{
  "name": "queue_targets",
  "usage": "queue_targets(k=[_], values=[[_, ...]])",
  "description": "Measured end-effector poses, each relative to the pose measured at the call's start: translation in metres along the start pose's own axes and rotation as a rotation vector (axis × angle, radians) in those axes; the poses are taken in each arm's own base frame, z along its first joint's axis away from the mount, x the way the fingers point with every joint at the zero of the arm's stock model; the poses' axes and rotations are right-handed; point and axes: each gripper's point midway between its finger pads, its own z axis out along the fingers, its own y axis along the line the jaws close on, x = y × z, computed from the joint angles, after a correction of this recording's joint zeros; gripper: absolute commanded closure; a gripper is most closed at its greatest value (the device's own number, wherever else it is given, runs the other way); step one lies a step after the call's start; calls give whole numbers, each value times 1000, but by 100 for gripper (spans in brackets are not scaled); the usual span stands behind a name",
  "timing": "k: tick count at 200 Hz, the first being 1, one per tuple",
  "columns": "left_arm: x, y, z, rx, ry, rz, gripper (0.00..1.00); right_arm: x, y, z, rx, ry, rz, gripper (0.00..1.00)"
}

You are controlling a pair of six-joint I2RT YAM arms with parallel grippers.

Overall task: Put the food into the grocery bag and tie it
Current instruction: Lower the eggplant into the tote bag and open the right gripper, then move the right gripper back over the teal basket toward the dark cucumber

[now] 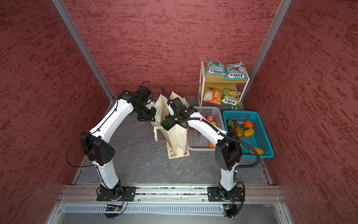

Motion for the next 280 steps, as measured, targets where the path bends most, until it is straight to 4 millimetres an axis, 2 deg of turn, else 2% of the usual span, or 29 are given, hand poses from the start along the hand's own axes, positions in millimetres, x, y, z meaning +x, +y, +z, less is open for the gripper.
queue_targets(k=[18,37,57,69,79,89,102,114,129,150,168,185,206,239,280], values=[[0,0,0,1,-1,0,100,-27,-2,-24,34,-88,-17,28],[0,0,0,1,-2,1,100,-58,-8,-71,93,-225,-32,25],[-1,0,0,2,-2,1,100,-89,-31,-142,185,-411,-6,25],[0,0,0,1,-2,1,100,-101,-58,-193,259,-542,43,25],[0,0,0,2,-2,1,100,-99,-86,-231,333,-629,98,25],[0,0,1,1,0,1,100,-89,-121,-268,420,-708,181,25],[0,1,3,1,3,0,100,-66,-162,-302,529,-775,291,25],[1,1,4,0,7,-1,100,-38,-196,-318,629,-796,392,24],[1,1,4,0,7,2,100,-2,-228,-321,710,-790,505,23],[1,1,4,0,8,4,100,48,-263,-308,784,-736,645,22],[1,2,4,0,7,5,100,88,-283,-294,820,-680,739,22],[1,2,4,-1,9,3,100,116,-295,-285,832,-651,822,21],[3,4,6,-3,13,1,100,137,-307,-281,828,-638,903,21],[6,6,5,-5,8,1,100,156,-324,-276,783,-635,1034,21],[8,7,4,2,-10,4,100,172,-339,-247,637,-590,1267,25]])
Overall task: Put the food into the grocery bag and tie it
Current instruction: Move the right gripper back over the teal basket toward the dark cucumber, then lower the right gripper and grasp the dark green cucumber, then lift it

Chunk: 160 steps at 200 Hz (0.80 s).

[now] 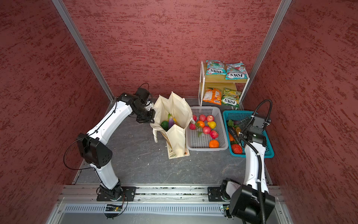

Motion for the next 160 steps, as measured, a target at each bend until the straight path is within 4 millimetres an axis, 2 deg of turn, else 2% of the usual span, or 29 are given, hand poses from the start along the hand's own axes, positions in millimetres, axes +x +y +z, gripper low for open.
queue_targets(k=[22,48,73,92,124,160], values=[[1,0,0,1,-4,1,100,14,-2,10,-10,99,155,27],[0,0,0,3,-9,-1,100,32,-1,17,-28,197,379,38],[0,0,-1,5,-14,-4,100,48,-7,20,8,250,598,36],[0,0,-2,7,-19,-5,100,46,-8,18,46,249,705,36],[-1,-1,-3,9,-23,-7,100,30,-5,15,96,204,840,35],[-2,-1,-2,11,-27,-16,100,31,-11,27,184,203,954,32]])
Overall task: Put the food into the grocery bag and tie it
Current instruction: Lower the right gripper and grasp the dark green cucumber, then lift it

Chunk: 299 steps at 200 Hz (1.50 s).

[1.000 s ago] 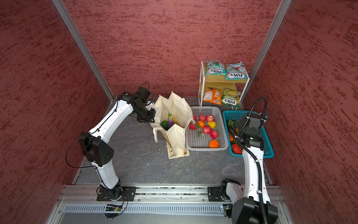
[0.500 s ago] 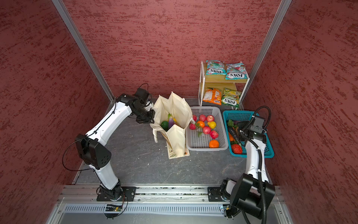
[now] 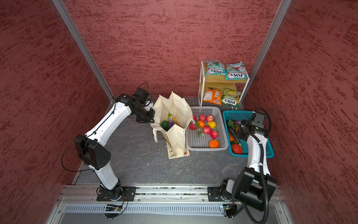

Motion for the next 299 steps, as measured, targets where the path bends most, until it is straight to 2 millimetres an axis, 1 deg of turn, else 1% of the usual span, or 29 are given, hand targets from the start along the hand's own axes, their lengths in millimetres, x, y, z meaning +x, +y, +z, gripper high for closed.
queue_targets(k=[33,77,99,155,173,198,220,244,266,299], values=[[0,0,0,0,-1,0,100,-2,-3,15,71,-27,71,30],[0,0,0,0,-1,0,100,4,1,31,129,-38,96,30],[-1,1,0,0,-2,-3,100,6,-6,42,170,-43,106,30],[-2,4,-1,-3,-5,-12,100,6,-23,61,255,-58,134,35],[-3,6,-1,-4,-6,-16,100,6,-26,67,271,-63,147,38],[-4,7,-2,-5,-7,-20,100,4,-29,74,289,-71,161,40],[-5,10,-2,-9,-10,-25,100,3,-25,81,296,-78,161,40],[-7,14,-3,-14,-15,-37,100,1,-22,89,298,-87,165,38],[-9,19,-4,-22,-20,-47,100,0,-25,93,313,-95,173,35],[-10,22,-4,-28,-23,-51,100,1,-27,103,334,-99,177,30]])
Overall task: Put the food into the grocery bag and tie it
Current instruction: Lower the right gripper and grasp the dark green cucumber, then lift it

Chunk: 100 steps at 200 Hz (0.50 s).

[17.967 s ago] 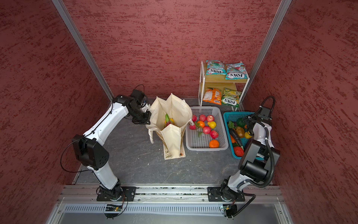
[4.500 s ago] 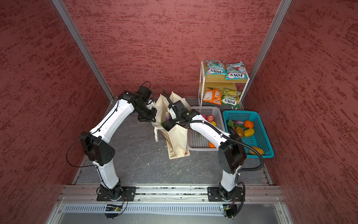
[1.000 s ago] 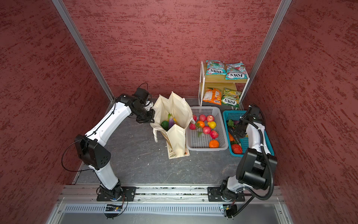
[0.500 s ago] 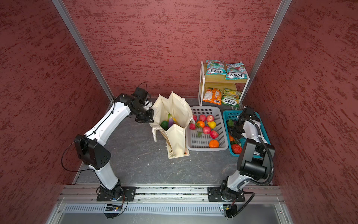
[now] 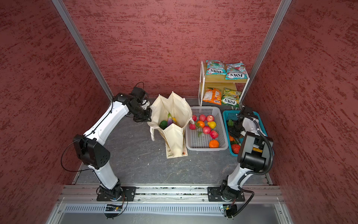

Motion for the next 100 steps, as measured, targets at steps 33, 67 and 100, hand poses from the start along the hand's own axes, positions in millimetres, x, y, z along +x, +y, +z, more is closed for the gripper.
queue_targets(k=[33,67,100], values=[[0,1,0,-3,1,0,100,0,-1,6,12,-5,4,32],[1,1,-1,-4,3,-1,100,3,5,11,-10,4,15,40],[-2,1,-1,-5,2,-3,100,7,11,14,-32,14,21,50]])
